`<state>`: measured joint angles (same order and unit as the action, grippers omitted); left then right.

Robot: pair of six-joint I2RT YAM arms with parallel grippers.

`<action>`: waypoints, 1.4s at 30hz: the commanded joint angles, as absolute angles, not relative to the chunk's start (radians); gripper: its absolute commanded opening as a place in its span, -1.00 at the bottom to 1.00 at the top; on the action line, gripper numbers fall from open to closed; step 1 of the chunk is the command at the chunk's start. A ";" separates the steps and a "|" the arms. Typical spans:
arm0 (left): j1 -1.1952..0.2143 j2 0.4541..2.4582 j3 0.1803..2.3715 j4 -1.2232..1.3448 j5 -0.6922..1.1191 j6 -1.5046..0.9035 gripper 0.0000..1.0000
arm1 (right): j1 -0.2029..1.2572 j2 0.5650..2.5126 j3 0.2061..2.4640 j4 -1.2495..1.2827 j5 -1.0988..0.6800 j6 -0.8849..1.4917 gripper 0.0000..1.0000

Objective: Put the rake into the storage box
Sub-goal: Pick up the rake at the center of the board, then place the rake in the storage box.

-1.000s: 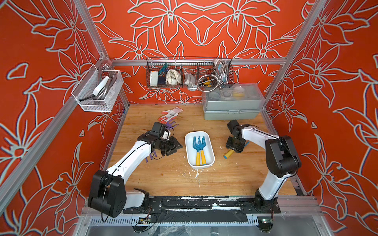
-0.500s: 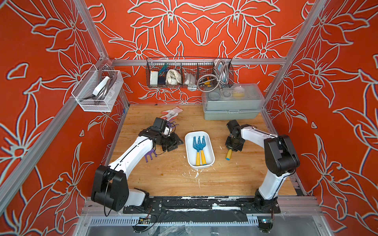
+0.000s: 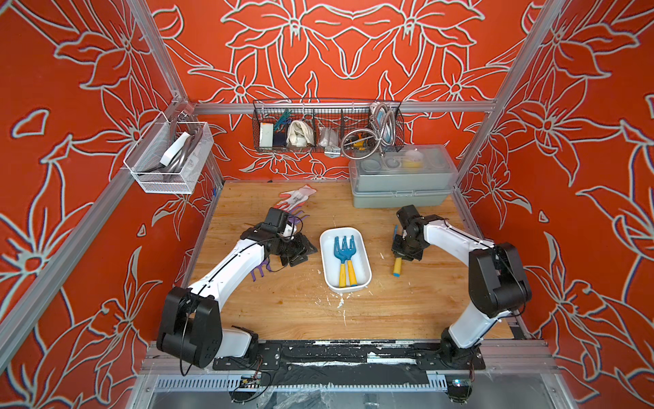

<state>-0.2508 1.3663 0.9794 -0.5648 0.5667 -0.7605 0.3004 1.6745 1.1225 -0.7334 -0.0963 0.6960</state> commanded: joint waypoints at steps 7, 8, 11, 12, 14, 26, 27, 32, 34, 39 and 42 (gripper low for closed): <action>-0.271 1.360 0.927 -0.443 0.621 -0.842 0.03 | 0.310 1.548 1.137 -0.769 -0.269 0.610 -1.00; -0.277 1.360 0.921 -0.431 0.621 -0.853 0.04 | 0.316 1.539 1.137 -0.767 -0.291 0.607 -1.00; -0.304 1.364 0.903 -0.391 0.619 -0.884 0.05 | 0.344 1.523 1.151 -0.772 -0.340 0.595 -1.00; -0.313 1.366 0.901 -0.383 0.616 -0.892 0.05 | 0.355 1.520 1.158 -0.775 -0.350 0.592 -0.99; -0.337 1.375 0.902 -0.366 0.610 -0.907 0.05 | 0.390 1.518 1.180 -0.791 -0.359 0.584 -0.99; -0.406 1.398 0.907 -0.264 0.614 -0.977 0.08 | 0.548 1.560 1.273 -0.797 -0.443 0.634 -0.98; -0.407 1.395 0.903 -0.257 0.614 -0.981 0.08 | 0.558 1.569 1.283 -0.800 -0.445 0.634 -0.98; -0.408 1.374 0.897 -0.265 0.604 -0.981 0.09 | 0.609 1.615 1.320 -0.802 -0.460 0.650 -0.97; -0.407 1.358 0.903 -0.295 0.582 -0.969 0.09 | 0.625 1.632 1.334 -0.802 -0.463 0.656 -0.96; -0.374 1.301 0.900 -0.375 0.539 -0.942 0.09 | 0.665 1.680 1.380 -0.800 -0.474 0.670 -0.95; -0.328 1.254 0.887 -0.427 0.526 -0.920 0.09 | 0.691 1.713 1.405 -0.797 -0.481 0.681 -0.94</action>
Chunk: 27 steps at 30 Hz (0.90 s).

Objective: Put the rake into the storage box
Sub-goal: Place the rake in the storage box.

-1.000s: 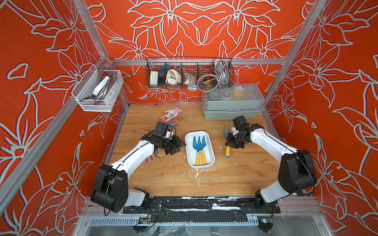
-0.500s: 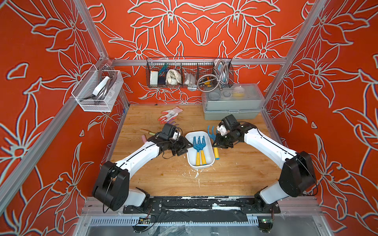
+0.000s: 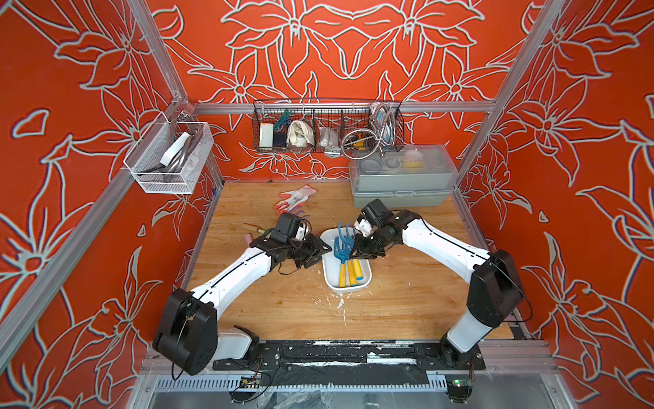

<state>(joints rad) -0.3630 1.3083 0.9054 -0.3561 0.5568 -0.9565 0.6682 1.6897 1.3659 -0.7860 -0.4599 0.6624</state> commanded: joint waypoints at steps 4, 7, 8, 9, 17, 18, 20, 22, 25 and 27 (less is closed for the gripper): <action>-0.246 1.179 0.864 -0.500 0.523 -0.890 0.09 | 0.720 1.757 1.427 -0.777 -0.499 0.702 -0.93; -0.189 1.128 0.849 -0.547 0.523 -0.869 0.11 | 0.735 1.783 1.437 -0.770 -0.502 0.712 -0.91; -0.175 1.114 0.846 -0.563 0.523 -0.861 0.11 | 0.738 1.789 1.441 -0.768 -0.503 0.716 -0.91; -0.166 1.102 0.842 -0.571 0.523 -0.854 0.12 | 0.741 1.794 1.442 -0.763 -0.507 0.717 -0.91; -0.120 1.030 0.810 -0.623 0.515 -0.839 0.13 | 0.753 1.833 1.474 -0.760 -0.517 0.720 -0.60; -0.117 1.027 0.808 -0.624 0.515 -0.839 0.14 | 0.753 1.832 1.476 -0.762 -0.512 0.720 -0.50; -0.114 1.025 0.808 -0.626 0.515 -0.838 0.14 | 0.752 1.829 1.482 -0.763 -0.510 0.709 -0.25; -0.112 1.027 0.810 -0.623 0.517 -0.839 0.14 | 0.753 1.824 1.488 -0.767 -0.504 0.698 -0.04; -0.110 1.036 0.815 -0.618 0.516 -0.839 0.14 | 0.752 1.803 1.495 -0.769 -0.485 0.675 0.18; -0.110 1.043 0.820 -0.617 0.513 -0.838 0.14 | 0.752 1.776 1.494 -0.764 -0.463 0.654 0.27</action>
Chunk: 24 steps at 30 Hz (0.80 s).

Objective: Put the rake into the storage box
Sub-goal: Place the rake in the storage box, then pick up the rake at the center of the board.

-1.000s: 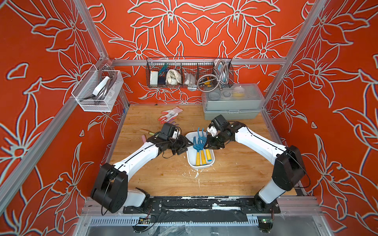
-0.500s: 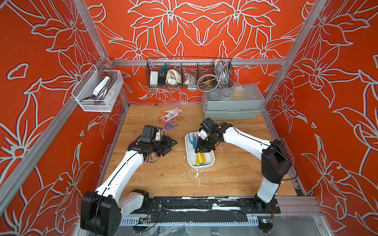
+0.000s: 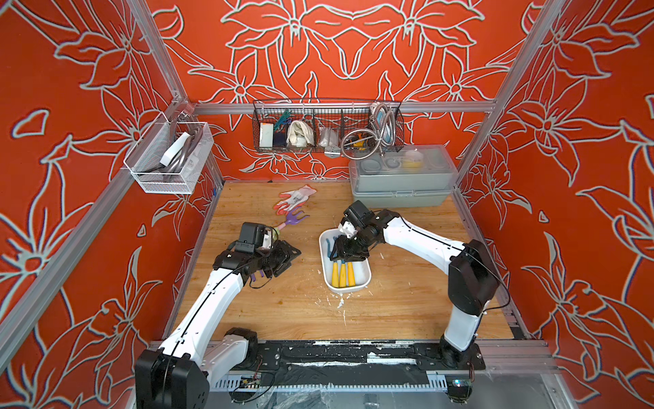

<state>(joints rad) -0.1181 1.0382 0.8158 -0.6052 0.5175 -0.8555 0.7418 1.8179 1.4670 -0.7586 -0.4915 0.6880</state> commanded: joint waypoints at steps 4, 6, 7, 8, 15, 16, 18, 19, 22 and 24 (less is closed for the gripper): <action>-0.108 1.056 0.835 -0.615 0.505 -0.831 0.14 | 0.751 1.697 1.472 -0.738 -0.405 0.623 0.38; -0.107 1.064 0.843 -0.617 0.500 -0.828 0.14 | 0.750 1.663 1.467 -0.742 -0.367 0.606 0.40; -0.107 1.069 0.849 -0.619 0.497 -0.825 0.14 | 0.750 1.643 1.467 -0.748 -0.341 0.595 0.40; -0.107 1.072 0.857 -0.621 0.493 -0.821 0.14 | 0.749 1.626 1.469 -0.754 -0.316 0.583 0.40; -0.101 1.091 0.928 -0.671 0.424 -0.771 0.12 | 0.744 1.452 1.418 -0.749 -0.032 0.498 0.47; -0.100 1.089 0.936 -0.681 0.403 -0.766 0.11 | 0.740 1.431 1.410 -0.747 -0.016 0.492 0.48; -0.097 1.084 0.947 -0.686 0.367 -0.760 0.12 | 0.726 1.405 1.406 -0.761 -0.008 0.486 0.48; -0.095 1.082 0.952 -0.686 0.352 -0.758 0.13 | 0.717 1.393 1.404 -0.774 -0.012 0.484 0.50; -0.089 1.086 0.967 -0.681 0.327 -0.753 0.14 | 0.689 1.357 1.382 -0.788 -0.019 0.480 0.54; -0.083 1.099 0.976 -0.685 0.307 -0.752 0.16 | 0.667 1.330 1.353 -0.786 -0.028 0.481 0.56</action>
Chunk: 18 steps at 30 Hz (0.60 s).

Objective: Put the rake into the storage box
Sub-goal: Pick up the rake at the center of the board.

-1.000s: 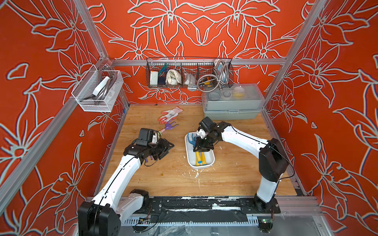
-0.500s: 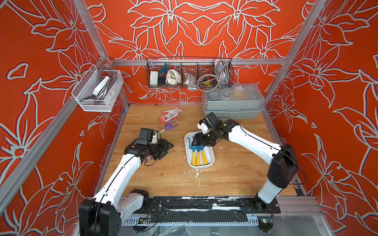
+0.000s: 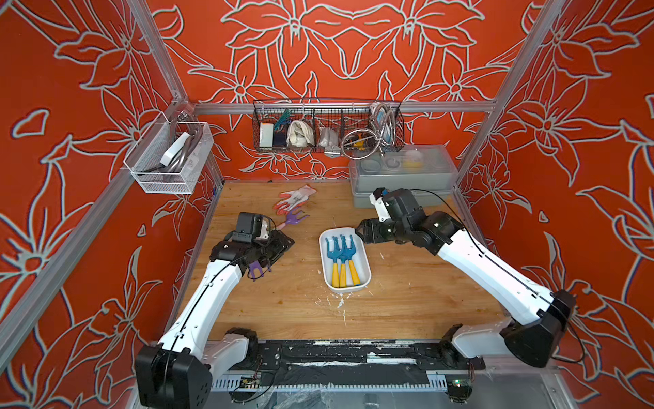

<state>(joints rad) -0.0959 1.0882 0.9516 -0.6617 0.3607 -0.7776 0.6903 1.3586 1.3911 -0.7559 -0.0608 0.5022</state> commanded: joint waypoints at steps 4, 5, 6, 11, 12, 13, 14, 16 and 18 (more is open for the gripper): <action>-0.050 1.136 0.987 -0.690 0.289 -0.755 0.15 | 0.609 1.284 1.297 -0.783 -0.096 0.495 0.56; -0.043 1.140 0.985 -0.690 0.275 -0.753 0.14 | 0.598 1.274 1.283 -0.781 -0.110 0.496 0.56; -0.033 1.145 0.983 -0.690 0.257 -0.752 0.14 | 0.590 1.265 1.268 -0.776 -0.124 0.498 0.56; 0.029 1.154 0.962 -0.698 0.178 -0.737 0.13 | 0.571 1.250 1.233 -0.778 -0.184 0.499 0.54; 0.045 1.156 0.957 -0.703 0.162 -0.729 0.13 | 0.571 1.255 1.231 -0.779 -0.203 0.496 0.54; 0.062 1.163 0.950 -0.708 0.151 -0.719 0.13 | 0.572 1.266 1.233 -0.780 -0.223 0.493 0.53; 0.077 1.168 0.946 -0.711 0.143 -0.712 0.12 | 0.571 1.276 1.236 -0.782 -0.242 0.490 0.52; 0.096 1.190 0.946 -0.722 0.112 -0.692 0.12 | 0.571 1.307 1.241 -0.789 -0.283 0.486 0.49; 0.107 1.220 0.941 -0.710 0.104 -0.686 0.10 | 0.571 1.335 1.247 -0.802 -0.302 0.486 0.45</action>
